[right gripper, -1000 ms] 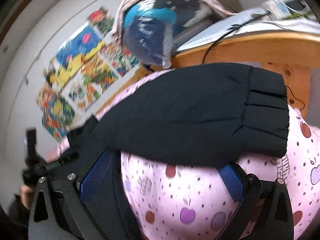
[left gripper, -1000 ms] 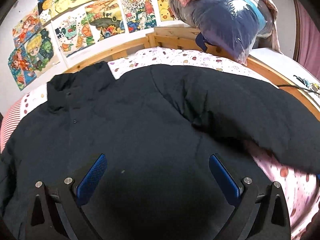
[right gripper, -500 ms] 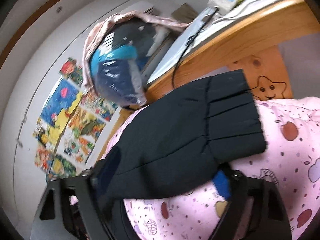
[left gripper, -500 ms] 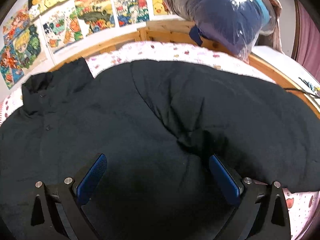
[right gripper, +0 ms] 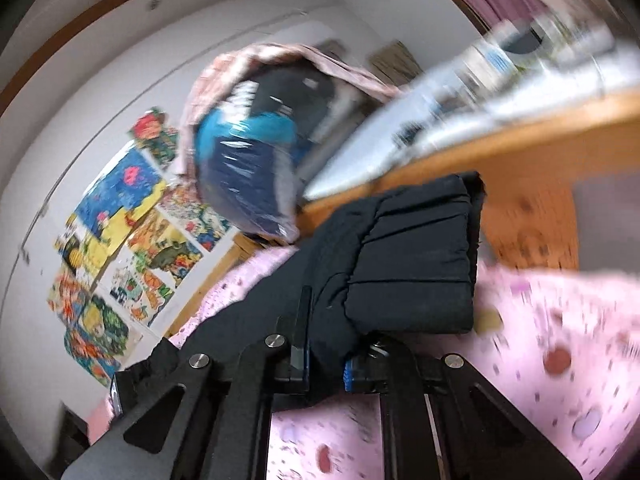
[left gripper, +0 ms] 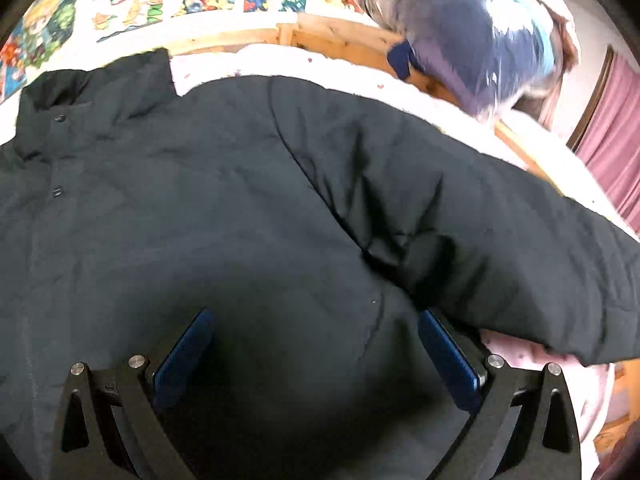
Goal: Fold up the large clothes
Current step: 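Grasp the jacket sleeve cuff with the right gripper and lift it, then fold the held sleeve across the jacket body with the right gripper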
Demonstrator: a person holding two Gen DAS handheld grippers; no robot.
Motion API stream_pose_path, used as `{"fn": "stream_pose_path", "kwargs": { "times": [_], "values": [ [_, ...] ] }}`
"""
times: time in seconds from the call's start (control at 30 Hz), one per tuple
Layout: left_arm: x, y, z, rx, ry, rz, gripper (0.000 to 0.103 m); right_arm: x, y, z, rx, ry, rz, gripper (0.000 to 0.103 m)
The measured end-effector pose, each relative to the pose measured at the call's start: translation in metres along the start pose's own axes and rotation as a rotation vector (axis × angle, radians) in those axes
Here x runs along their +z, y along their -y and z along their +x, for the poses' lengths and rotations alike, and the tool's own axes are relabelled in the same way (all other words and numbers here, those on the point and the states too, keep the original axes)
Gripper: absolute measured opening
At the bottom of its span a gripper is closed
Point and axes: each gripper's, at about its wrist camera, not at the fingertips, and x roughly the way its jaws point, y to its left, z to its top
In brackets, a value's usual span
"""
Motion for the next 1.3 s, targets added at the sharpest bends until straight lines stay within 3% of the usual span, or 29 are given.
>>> {"fn": "stream_pose_path", "kwargs": {
  "times": [0.27, 0.5, 0.6, 0.73, 0.9, 1.0, 1.07, 1.17, 1.3],
  "values": [
    [-0.005, -0.06, -0.079, -0.026, 0.09, -0.096, 0.103, 0.039, -0.116, -0.024, 0.172, 0.101, -0.365, 0.01],
    [-0.029, -0.128, -0.155, -0.044, 0.146, -0.197, 0.103, 0.004, -0.236, -0.05, 0.356, 0.093, -0.731, 0.01],
    [-0.041, -0.154, -0.176, -0.088, 0.164, -0.256, 0.103, -0.029, -0.273, -0.055, 0.421, 0.019, -0.851, 0.01],
    [-0.061, -0.187, -0.196, -0.209, 0.22, -0.357, 0.103, -0.078, -0.304, -0.059, 0.472, -0.093, -0.966, 0.01],
    [-0.072, -0.211, -0.186, -0.384, 0.227, -0.467, 0.102, -0.134, -0.324, -0.058, 0.508, -0.277, -1.025, 0.01],
    [-0.072, -0.208, -0.166, -0.44, 0.19, -0.486, 0.102, -0.164, -0.322, -0.053, 0.505, -0.39, -1.051, 0.01],
    [-0.072, -0.205, -0.158, -0.449, 0.171, -0.476, 0.098, -0.179, -0.312, -0.045, 0.495, -0.451, -1.061, 0.01],
    [-0.069, -0.198, -0.143, -0.465, 0.134, -0.464, 0.084, -0.193, -0.302, -0.04, 0.479, -0.524, -1.045, 0.01],
    [-0.065, -0.189, -0.125, -0.43, 0.077, -0.447, 0.044, -0.204, -0.29, -0.037, 0.475, -0.563, -1.025, 0.011]
  ]
}}
